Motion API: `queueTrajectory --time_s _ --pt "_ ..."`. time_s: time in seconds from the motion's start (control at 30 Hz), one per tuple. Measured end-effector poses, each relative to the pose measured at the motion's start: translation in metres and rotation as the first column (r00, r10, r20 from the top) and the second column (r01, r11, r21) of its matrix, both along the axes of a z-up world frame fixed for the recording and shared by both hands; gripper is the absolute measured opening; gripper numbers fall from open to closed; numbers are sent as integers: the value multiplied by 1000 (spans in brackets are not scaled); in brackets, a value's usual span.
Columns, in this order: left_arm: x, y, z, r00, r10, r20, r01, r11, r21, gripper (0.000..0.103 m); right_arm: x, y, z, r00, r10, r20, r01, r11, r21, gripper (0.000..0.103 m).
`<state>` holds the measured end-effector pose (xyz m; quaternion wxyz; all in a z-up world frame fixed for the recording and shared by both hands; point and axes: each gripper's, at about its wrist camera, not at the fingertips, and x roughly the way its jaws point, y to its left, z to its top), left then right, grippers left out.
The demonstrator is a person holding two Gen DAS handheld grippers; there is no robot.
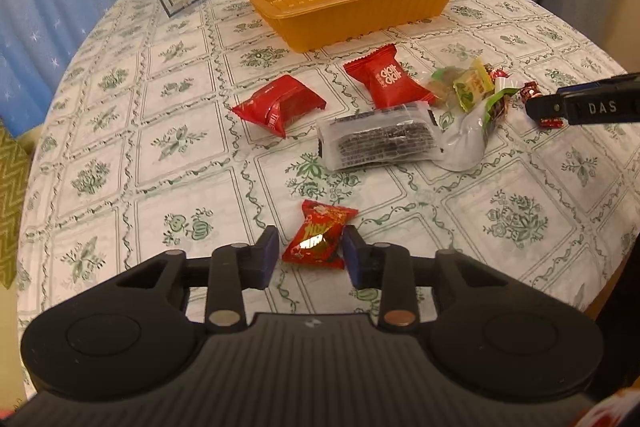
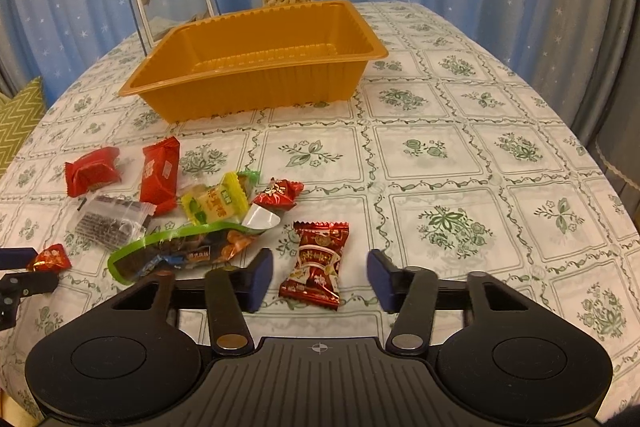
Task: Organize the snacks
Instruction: 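Grasp the brown-red wrapped candy with the right tool while the left tool grasps a small red candy, then carry the red candy with the left tool into the orange tray while the right tool carries its candy there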
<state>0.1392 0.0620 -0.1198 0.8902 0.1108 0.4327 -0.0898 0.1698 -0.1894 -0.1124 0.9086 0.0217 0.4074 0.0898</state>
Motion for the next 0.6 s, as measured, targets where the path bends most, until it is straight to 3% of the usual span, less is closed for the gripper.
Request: queueTrajectory --time_s 0.23,0.43,0.6 --pt "0 1 -1 1000 -10 6 10 1000 -9 28 2 3 -5 1000 5 -4 -5 1000 -27 27" --pt "-1 -9 0 1000 -23 -3 23 1000 12 19 -6 2 -2 1000 11 1 -11 1000 -20 23" --pt "-6 -15 1 1000 -8 -10 8 1000 -15 18 -17 1 6 1000 13 22 -13 999 -30 21"
